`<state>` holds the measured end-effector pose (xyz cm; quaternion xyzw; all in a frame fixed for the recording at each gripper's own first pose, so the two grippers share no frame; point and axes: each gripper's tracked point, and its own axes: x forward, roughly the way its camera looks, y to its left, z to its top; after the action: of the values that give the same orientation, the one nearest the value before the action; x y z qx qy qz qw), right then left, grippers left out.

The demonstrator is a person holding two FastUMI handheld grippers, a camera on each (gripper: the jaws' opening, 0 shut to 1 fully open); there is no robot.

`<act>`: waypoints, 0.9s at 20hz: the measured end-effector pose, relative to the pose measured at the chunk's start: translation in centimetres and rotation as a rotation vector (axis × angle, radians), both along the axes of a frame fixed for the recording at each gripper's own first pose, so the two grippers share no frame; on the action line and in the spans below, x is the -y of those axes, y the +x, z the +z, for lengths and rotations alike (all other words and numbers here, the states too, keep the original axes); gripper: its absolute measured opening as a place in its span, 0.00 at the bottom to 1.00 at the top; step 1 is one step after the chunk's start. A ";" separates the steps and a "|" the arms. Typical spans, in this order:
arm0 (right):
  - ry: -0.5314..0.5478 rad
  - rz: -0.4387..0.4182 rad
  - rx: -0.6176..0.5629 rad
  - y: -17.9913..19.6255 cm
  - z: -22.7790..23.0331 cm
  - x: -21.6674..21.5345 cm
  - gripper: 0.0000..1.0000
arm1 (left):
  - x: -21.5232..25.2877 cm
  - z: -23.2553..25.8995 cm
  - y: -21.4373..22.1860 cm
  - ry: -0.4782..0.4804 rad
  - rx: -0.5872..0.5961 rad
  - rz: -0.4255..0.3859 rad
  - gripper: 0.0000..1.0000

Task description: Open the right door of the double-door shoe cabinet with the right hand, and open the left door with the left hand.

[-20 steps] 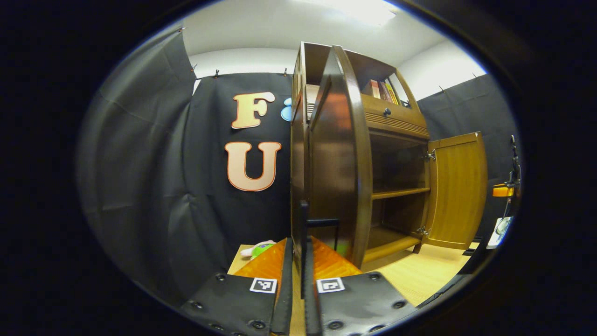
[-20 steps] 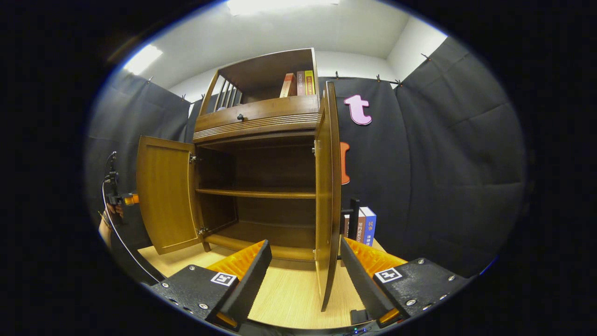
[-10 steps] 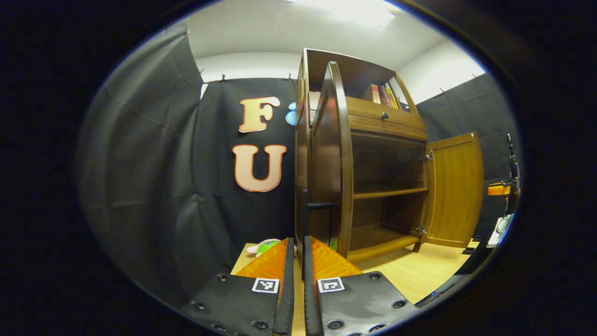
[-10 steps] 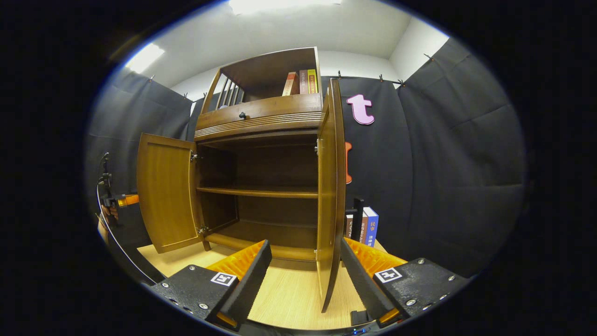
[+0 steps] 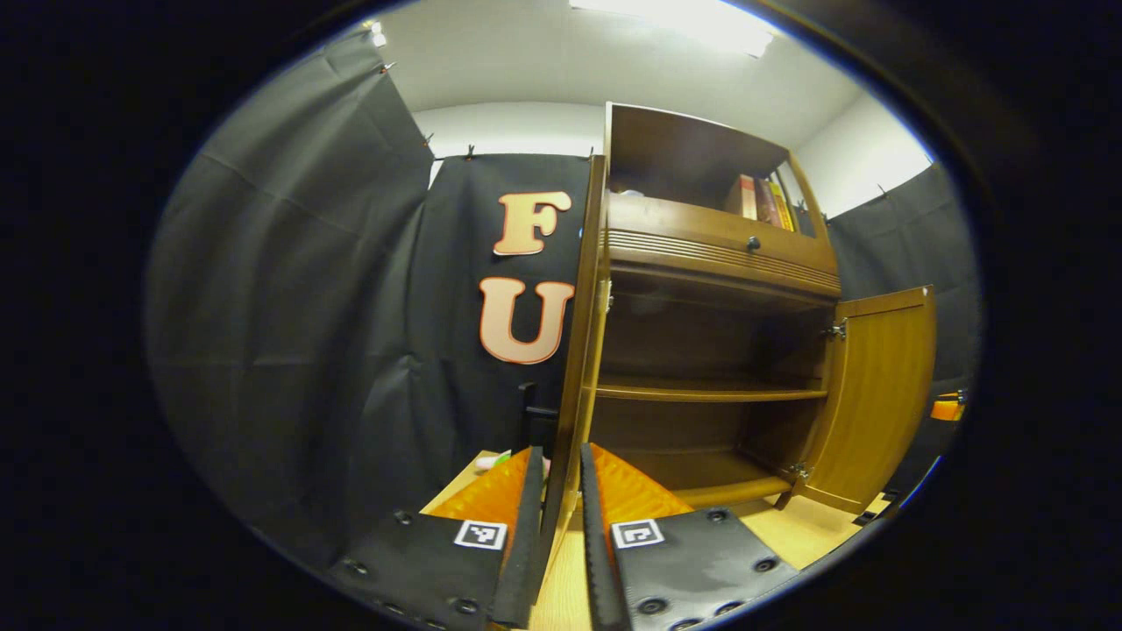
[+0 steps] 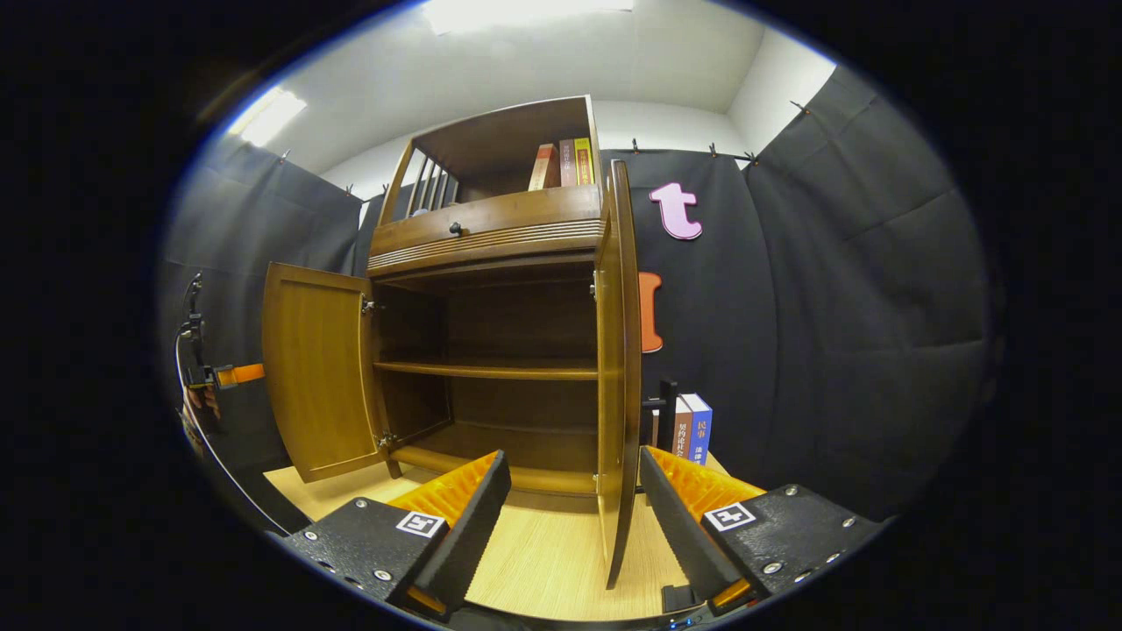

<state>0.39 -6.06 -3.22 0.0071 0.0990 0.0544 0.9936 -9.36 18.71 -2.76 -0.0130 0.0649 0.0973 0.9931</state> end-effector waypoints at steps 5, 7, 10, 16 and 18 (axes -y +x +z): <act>-0.028 -0.009 -0.002 -0.8 -0.1 0.6 0.92 | 0.1 0.3 1.1 -0.006 0.024 -0.025 0.70; -0.029 -0.014 -0.006 -0.8 -0.3 0.8 0.92 | 0.9 0.3 1.1 0.014 0.022 -0.045 0.83; -0.014 -0.021 -0.001 -0.6 -0.1 0.9 0.92 | 1.8 0.9 1.1 0.051 0.028 -0.064 0.94; -0.004 -0.042 -0.003 -0.4 -0.3 1.3 0.92 | 2.0 1.1 0.9 0.058 0.041 -0.043 0.97; 0.001 -0.044 -0.003 -0.4 -0.2 1.1 0.92 | 2.0 0.5 1.1 0.054 0.030 -0.050 0.97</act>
<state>0.00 -7.14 -3.44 0.0101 0.1002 0.0328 0.9944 -8.23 16.70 -2.24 0.0139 0.0477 0.0742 0.9960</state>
